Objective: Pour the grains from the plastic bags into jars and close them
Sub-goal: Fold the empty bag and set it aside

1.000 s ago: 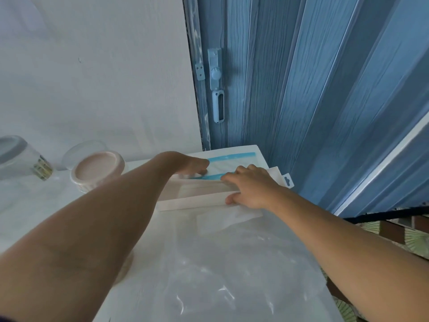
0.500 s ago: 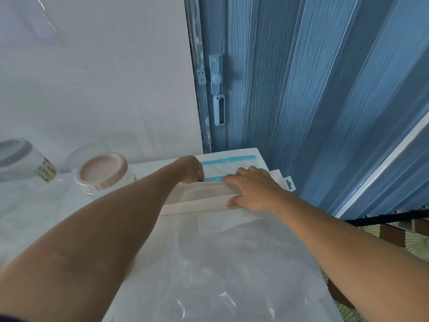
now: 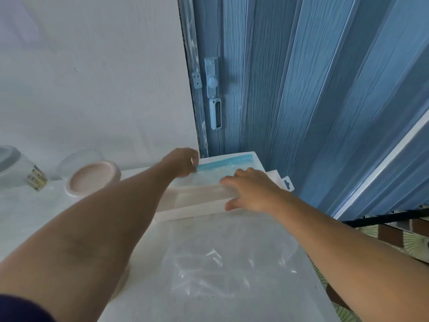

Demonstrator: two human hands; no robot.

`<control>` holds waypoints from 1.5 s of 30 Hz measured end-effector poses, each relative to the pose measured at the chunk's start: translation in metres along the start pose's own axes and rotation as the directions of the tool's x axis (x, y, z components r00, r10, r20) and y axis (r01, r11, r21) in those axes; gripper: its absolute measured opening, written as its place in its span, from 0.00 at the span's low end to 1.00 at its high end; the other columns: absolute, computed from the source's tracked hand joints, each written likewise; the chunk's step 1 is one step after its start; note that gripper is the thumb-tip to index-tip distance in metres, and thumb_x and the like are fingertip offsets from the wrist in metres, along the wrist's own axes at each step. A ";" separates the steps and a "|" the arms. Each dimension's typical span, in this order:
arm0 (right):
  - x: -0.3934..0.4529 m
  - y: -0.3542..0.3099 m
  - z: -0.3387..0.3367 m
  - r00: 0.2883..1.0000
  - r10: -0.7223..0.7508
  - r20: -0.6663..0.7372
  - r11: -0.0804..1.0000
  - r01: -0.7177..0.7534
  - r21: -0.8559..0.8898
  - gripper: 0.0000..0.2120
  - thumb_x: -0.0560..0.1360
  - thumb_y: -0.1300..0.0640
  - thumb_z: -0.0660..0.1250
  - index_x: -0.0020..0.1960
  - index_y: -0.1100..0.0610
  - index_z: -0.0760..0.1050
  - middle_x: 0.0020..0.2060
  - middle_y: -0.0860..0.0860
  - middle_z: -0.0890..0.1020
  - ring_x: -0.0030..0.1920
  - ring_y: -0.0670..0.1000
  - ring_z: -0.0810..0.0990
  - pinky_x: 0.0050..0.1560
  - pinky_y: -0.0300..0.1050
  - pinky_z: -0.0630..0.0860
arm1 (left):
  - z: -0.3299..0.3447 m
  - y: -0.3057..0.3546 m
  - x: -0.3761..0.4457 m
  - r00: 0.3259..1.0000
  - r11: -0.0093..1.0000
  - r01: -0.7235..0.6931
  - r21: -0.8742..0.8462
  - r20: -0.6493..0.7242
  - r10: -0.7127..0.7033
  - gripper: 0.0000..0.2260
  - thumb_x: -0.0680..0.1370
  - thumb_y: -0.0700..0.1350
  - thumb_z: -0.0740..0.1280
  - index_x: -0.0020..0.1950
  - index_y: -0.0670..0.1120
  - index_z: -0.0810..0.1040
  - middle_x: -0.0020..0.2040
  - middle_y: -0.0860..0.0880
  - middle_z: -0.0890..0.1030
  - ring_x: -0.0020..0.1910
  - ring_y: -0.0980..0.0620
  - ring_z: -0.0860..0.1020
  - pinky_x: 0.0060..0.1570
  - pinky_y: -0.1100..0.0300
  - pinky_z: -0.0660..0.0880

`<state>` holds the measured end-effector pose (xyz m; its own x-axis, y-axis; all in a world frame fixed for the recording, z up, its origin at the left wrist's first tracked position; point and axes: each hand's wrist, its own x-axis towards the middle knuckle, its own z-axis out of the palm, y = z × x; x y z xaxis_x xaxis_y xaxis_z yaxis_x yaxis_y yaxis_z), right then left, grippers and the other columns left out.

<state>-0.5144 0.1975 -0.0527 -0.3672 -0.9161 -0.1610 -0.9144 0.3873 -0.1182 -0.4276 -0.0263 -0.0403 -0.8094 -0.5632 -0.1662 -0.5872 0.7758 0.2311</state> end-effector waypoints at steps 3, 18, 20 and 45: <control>0.001 0.004 0.012 1.000 0.024 0.002 0.999 -0.024 0.044 0.32 0.75 0.32 0.69 0.75 0.39 0.66 0.64 0.52 0.74 0.63 0.58 0.71 0.63 0.53 0.69 | 0.010 -0.003 -0.006 0.991 0.989 -0.096 0.113 -0.083 0.106 0.19 0.76 0.47 0.77 0.64 0.54 0.74 0.62 0.46 0.71 0.65 0.42 0.68 0.63 0.46 0.72; -0.007 -0.003 0.006 0.994 -0.007 0.110 1.000 0.004 0.030 0.26 0.78 0.35 0.67 0.73 0.36 0.67 0.65 0.50 0.73 0.66 0.57 0.69 0.63 0.55 0.66 | 0.008 0.022 -0.016 0.964 0.968 -0.113 0.225 0.260 0.052 0.20 0.81 0.50 0.72 0.74 0.52 0.78 0.69 0.45 0.77 0.67 0.43 0.74 0.68 0.54 0.70; -0.014 -0.004 0.009 0.994 -0.014 0.106 0.999 0.010 0.041 0.25 0.78 0.36 0.67 0.73 0.36 0.67 0.64 0.50 0.73 0.65 0.57 0.69 0.63 0.55 0.67 | 0.011 0.018 -0.018 0.964 0.973 -0.101 0.206 0.262 0.045 0.22 0.81 0.52 0.72 0.75 0.53 0.77 0.70 0.44 0.77 0.68 0.43 0.73 0.69 0.54 0.68; -0.083 -0.005 0.016 0.973 -0.059 0.222 0.981 0.015 0.193 0.19 0.82 0.46 0.66 0.70 0.34 0.67 0.59 0.46 0.70 0.59 0.52 0.69 0.54 0.50 0.64 | 0.028 0.003 -0.029 0.963 0.999 -0.007 0.035 0.271 -0.003 0.45 0.66 0.65 0.81 0.80 0.58 0.69 0.81 0.50 0.66 0.79 0.45 0.63 0.78 0.48 0.60</control>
<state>-0.4768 0.2730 -0.0541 -0.2658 -0.8914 -0.3672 -0.8696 0.3861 -0.3077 -0.4058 0.0004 -0.0619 -0.7776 -0.4675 -0.4204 -0.5816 0.7889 0.1984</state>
